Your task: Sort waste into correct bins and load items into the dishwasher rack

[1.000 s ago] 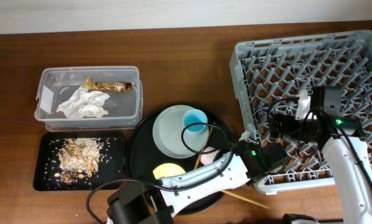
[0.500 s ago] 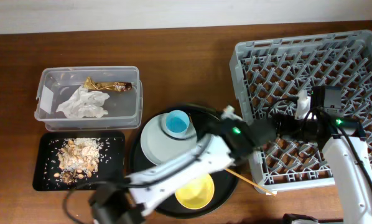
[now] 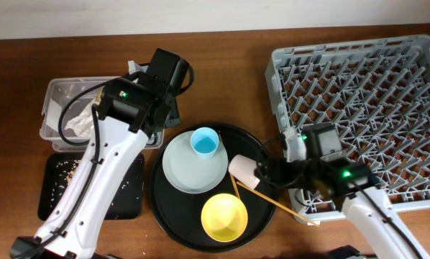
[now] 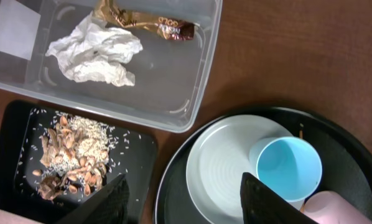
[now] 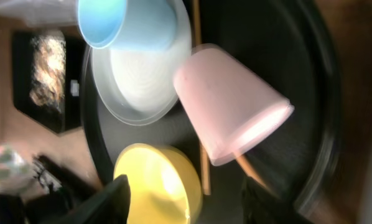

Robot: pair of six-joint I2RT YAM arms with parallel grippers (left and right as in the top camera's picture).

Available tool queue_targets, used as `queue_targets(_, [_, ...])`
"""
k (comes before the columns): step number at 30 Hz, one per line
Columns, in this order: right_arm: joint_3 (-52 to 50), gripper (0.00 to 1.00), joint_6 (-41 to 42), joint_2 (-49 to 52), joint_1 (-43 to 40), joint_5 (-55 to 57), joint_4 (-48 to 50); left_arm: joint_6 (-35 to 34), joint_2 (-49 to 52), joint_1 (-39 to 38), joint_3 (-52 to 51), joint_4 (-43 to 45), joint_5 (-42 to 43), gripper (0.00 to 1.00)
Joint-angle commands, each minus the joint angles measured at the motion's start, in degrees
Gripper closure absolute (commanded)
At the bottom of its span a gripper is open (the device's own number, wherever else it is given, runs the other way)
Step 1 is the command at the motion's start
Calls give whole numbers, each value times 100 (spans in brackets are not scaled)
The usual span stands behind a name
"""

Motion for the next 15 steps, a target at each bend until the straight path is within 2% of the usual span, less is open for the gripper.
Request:
queue_targets(1, [-748,42,866,74,363,-142,1060,90,-31,13,31,-9,26,43])
queue_targets(6, [-833,43,992,496,667,723,1325,90,-31,13,31,-68,74,43])
queue_targets(10, [-837,52,1165,813,855,721,1836,90,-31,13,31,-94,74,43])
queue_targets(12, [-837,64,1163,804,850,719,2059,90,-31,13,31,-98,72,43])
queue_targets(15, [-835,70,1161,804,850,721,2063,90,-31,13,31,-136,70,43])
